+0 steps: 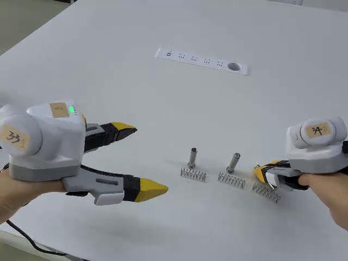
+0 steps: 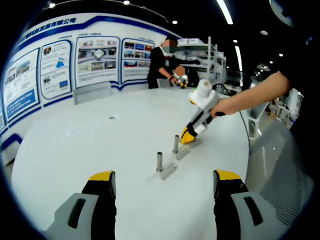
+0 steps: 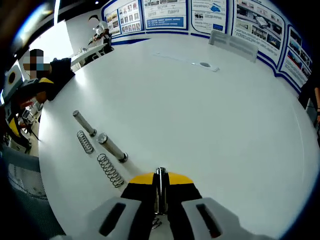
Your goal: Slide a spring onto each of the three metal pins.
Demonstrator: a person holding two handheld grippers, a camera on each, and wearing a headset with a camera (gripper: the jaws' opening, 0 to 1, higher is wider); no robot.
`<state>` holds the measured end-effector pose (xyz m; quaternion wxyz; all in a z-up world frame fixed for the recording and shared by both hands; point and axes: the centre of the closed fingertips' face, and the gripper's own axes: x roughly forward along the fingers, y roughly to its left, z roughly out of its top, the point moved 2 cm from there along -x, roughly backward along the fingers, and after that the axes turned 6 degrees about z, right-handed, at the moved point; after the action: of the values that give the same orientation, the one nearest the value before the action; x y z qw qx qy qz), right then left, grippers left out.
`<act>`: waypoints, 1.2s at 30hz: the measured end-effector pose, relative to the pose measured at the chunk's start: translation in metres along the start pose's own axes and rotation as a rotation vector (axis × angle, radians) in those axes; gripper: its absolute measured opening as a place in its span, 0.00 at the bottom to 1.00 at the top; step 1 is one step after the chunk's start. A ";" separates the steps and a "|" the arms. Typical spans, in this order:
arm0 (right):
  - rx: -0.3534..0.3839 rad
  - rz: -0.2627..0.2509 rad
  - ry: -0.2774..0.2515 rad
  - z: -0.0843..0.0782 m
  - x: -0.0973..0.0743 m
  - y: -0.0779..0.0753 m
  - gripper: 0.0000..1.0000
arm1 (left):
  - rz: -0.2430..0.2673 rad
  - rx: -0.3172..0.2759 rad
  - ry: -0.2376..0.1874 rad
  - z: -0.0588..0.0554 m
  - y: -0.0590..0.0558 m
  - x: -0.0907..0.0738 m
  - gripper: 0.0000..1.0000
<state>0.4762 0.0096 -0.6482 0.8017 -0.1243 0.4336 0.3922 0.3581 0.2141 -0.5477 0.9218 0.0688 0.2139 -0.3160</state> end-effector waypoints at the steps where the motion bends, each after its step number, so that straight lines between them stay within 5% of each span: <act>1: 0.007 0.000 -0.002 0.000 0.000 0.000 0.08 | 0.000 0.002 -0.003 0.001 0.000 -0.001 0.82; 9: -0.017 0.004 -0.077 0.003 -0.011 0.003 0.08 | 0.025 -0.021 -0.035 0.011 0.000 -0.006 0.82; 20: -0.055 -0.007 -0.216 0.015 -0.030 0.000 0.08 | 0.022 0.030 -0.005 0.012 -0.012 -0.011 0.82; 36: -0.104 -0.009 -0.313 0.009 -0.047 0.001 0.08 | 0.028 0.035 -0.007 0.020 -0.020 -0.010 0.82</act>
<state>0.4661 -0.0089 -0.6052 0.8537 -0.1048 0.2821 0.4251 0.3460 0.1987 -0.5251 0.9255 0.0871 0.2041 -0.3071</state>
